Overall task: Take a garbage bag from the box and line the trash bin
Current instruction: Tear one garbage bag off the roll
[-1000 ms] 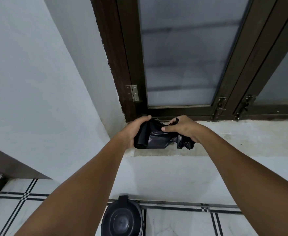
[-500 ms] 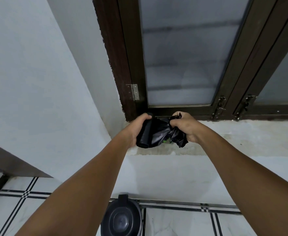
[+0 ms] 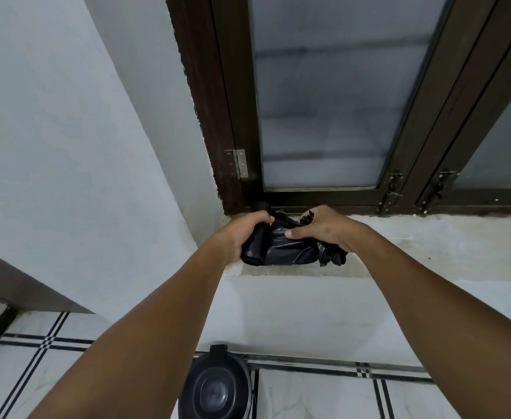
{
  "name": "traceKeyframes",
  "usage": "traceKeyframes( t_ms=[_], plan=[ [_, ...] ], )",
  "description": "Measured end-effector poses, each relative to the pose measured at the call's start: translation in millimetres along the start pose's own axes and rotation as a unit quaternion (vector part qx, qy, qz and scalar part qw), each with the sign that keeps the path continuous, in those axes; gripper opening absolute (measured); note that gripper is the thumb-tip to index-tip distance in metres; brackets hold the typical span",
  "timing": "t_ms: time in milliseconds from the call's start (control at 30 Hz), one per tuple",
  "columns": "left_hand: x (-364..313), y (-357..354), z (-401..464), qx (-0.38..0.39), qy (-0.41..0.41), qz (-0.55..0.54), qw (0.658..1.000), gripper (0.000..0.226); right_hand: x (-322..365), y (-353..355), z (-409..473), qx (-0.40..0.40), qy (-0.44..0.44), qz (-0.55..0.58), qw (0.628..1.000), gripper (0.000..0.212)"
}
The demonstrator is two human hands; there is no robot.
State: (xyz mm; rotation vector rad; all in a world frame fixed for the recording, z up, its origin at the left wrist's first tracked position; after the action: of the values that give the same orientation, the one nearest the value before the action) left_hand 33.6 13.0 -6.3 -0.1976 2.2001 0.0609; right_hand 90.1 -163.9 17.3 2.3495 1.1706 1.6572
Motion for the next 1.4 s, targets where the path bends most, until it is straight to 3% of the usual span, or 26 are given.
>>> traceKeyframes(
  t_ms=[133,467,633,667,767,900,1033,1200,1400],
  plan=[
    [2,-1,2,0.007,0.0,-0.011,1.0,0.035,5,3,1,-0.036,0.002,0.019,0.999,0.018],
    [-1,7,11,-0.027,-0.04,-0.011,0.999,0.047,-1,8,8,-0.083,0.017,0.167,0.982,0.016],
    [-6,6,11,-0.041,-0.075,-0.029,0.996,0.047,-1,-4,7,0.004,0.016,0.24,0.971,0.008],
    [-8,6,11,-0.047,-0.09,-0.017,0.995,0.047,-1,-5,6,0.022,0.016,0.244,0.969,0.015],
    [-13,8,11,-0.078,-0.133,0.017,0.988,0.046,-1,-4,6,0.03,0.016,0.22,0.975,0.036],
    [-14,10,13,-0.116,-0.145,0.045,0.982,0.036,-6,3,11,-0.031,0.024,0.16,0.986,0.027],
    [-17,12,15,-0.162,-0.164,0.092,0.969,0.045,-3,7,11,-0.07,0.056,0.15,0.985,0.017],
    [-17,4,10,-0.132,-0.119,0.066,0.982,0.04,1,6,7,-0.058,0.06,0.192,0.978,0.02],
    [-24,-1,7,-0.142,-0.19,0.187,0.953,0.054,2,12,10,-0.101,0.068,0.141,0.983,0.018]
  ],
)
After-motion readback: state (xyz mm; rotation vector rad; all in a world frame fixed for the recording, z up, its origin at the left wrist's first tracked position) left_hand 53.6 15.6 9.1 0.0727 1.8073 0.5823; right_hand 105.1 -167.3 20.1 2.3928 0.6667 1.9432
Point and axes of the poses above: each hand's wrist, its own z-axis towards the middle knuckle, its own y-axis out of the back of the hand, x = y × z, the point moved 6 cm from there along z, towards the middle knuckle
